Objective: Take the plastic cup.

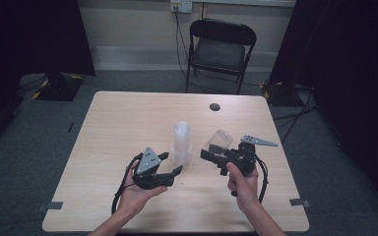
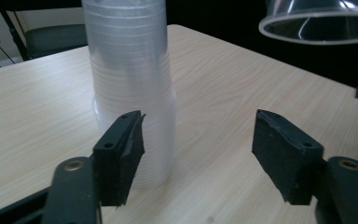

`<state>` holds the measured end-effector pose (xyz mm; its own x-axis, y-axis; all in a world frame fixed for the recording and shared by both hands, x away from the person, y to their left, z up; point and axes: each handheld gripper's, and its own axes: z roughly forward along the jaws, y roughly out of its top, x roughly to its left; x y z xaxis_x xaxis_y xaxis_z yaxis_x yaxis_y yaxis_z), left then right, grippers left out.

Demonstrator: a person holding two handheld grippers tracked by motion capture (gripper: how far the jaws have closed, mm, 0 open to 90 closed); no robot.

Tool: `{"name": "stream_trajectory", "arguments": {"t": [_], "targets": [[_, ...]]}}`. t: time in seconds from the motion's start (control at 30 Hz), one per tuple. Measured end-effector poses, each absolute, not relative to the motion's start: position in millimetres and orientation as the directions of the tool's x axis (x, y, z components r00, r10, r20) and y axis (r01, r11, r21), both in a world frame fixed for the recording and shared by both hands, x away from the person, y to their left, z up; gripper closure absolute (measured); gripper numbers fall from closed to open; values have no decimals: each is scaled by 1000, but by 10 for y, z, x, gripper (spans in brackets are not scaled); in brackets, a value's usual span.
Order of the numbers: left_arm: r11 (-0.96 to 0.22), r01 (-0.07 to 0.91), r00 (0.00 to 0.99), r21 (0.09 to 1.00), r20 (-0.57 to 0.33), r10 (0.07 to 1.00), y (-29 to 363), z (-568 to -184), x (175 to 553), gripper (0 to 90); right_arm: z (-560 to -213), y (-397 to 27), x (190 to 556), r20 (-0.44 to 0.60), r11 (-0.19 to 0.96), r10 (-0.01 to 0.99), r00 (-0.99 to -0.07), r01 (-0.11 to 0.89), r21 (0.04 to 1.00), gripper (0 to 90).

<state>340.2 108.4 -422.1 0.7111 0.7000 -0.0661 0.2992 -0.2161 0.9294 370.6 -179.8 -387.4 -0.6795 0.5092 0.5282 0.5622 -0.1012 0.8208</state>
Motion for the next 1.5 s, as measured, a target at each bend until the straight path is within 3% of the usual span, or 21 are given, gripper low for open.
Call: {"name": "stream_trajectory", "arguments": {"t": [0.23, 0.53, 0.93, 1.5], "targets": [[-190, 265, 738, 945, -72, 671, 970, -4261, 3374, 441, -3945, -1751, 3678, 563, -107, 470, -680, 589, 801, 379], [-196, 170, 752, 966, 2, 659, 914, -4336, 3273, 505, -4095, -1641, 3667, 644, -112, 413, -644, 666, 738, 379], [-180, 61, 755, 982, 73, 651, 835, -4349, 3173, 653, -4204, -1516, 3645, 711, -96, 353, -608, 732, 674, 380], [-208, -66, 726, 976, 190, 661, 780, -4400, 3128, 669, -4230, -1394, 3598, 754, -66, 305, -582, 776, 627, 376]]}}
